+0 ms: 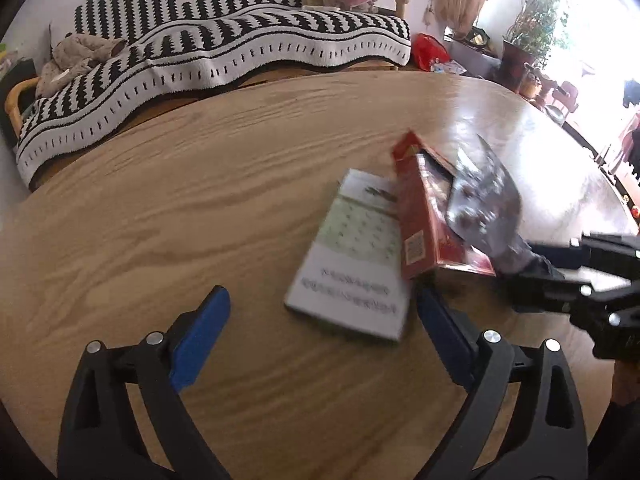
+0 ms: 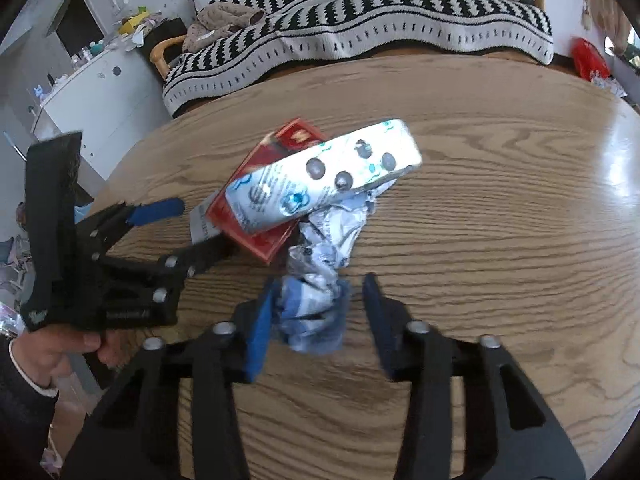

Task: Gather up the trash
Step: 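Grasp the white-green cigarette box with the left tool while the right tool grasps the crumpled foil wrapper, then carry both items over the black bin and open both tools to drop them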

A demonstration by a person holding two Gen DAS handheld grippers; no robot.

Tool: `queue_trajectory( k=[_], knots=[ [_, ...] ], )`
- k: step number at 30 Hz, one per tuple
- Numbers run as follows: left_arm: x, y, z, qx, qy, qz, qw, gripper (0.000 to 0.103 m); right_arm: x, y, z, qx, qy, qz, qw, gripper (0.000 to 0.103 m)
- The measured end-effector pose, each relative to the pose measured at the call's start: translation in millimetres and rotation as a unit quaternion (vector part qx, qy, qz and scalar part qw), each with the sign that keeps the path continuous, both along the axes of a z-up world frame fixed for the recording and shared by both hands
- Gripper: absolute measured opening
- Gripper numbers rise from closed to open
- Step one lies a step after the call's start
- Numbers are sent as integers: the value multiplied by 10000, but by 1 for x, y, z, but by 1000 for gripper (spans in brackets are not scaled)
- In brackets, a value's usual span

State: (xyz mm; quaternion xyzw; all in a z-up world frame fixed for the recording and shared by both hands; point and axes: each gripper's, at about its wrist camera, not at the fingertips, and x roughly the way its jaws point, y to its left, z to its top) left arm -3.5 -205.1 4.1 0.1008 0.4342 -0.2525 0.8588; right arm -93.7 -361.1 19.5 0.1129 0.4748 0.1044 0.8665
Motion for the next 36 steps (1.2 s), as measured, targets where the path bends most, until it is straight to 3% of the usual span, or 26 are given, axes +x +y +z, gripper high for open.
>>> queue_trajectory(
  k=[5,6,7,8,12,20,26,31,36],
  knots=[
    [10,-9,0,-48,8,-253,9997,91,-9,-1,4,-214,-70,112,9997,25],
    [9,-12,0,-23,-16,-331,9994,86,-12,-5,5,-203,-66,95,9997,25],
    [6,-16,1,27,-92,-404,9991,69,-16,-11,7,-209,-76,64,9997,25],
    [2,-20,3,82,-187,-461,9987,63,-21,-16,9,-234,-104,30,9997,25],
    [-9,-17,4,126,-176,-359,9991,58,-40,-35,17,-363,-155,-83,9992,24],
    [-41,25,28,-41,-272,287,9992,57,-79,-62,39,-468,-363,-160,9981,24],
    [-73,23,46,66,-414,333,9986,57,-101,-76,57,-492,-552,-210,9970,24],
    [-99,-12,64,40,-530,111,9985,57,-126,-99,72,-497,-724,-471,9950,24],
    [-127,-78,77,-48,-605,-340,9976,57,-167,-146,87,-578,-877,-927,9901,24]
  ],
)
